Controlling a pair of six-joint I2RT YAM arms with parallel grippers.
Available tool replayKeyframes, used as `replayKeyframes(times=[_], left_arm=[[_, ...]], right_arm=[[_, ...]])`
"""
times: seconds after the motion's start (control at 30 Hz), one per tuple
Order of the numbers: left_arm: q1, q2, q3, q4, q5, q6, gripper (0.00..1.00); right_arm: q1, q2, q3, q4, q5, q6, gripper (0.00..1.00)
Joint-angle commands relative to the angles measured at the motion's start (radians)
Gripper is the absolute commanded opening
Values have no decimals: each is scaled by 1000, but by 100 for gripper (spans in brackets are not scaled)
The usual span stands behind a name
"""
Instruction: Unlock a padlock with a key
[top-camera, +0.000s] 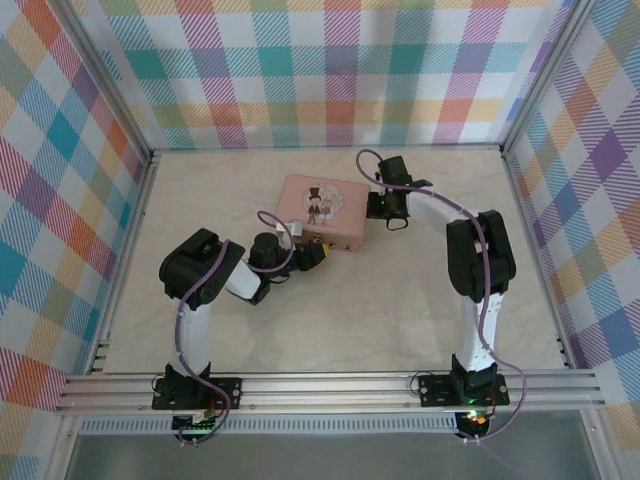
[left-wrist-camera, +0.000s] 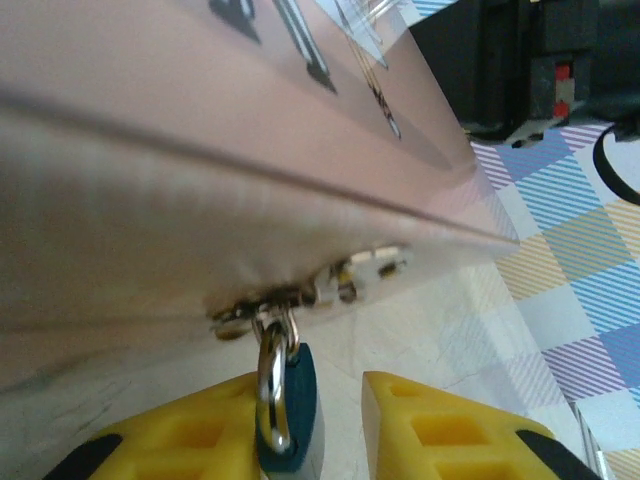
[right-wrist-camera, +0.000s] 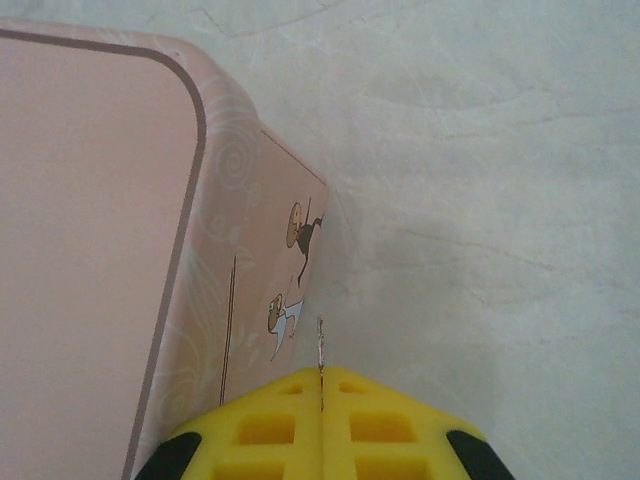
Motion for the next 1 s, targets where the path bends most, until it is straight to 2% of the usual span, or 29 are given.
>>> replayKeyframes(times=[0.0,0.13,0.2,0.33,0.5,0.97], left_arm=[[24,12,-44,-100,14,-38,27],[36,10,-52,-90,14,-42,25],[44,8,-53,-83,15,-42,20],[56,0,-44,-82,25,-50,21],[65,-9,-14,-129,38,-44,30],[104,-22,16,-35,5,-94,34]], right_arm=[[17,31,62,11,-54,-21,0],[18,61,107,2,-68,-30,0],[18,66,110,8,-77,-28,0],[22,61,93,17,-82,-24,0],[24,55,77,21,-86,-27,0],[30,44,35,44,-84,-22,0]])
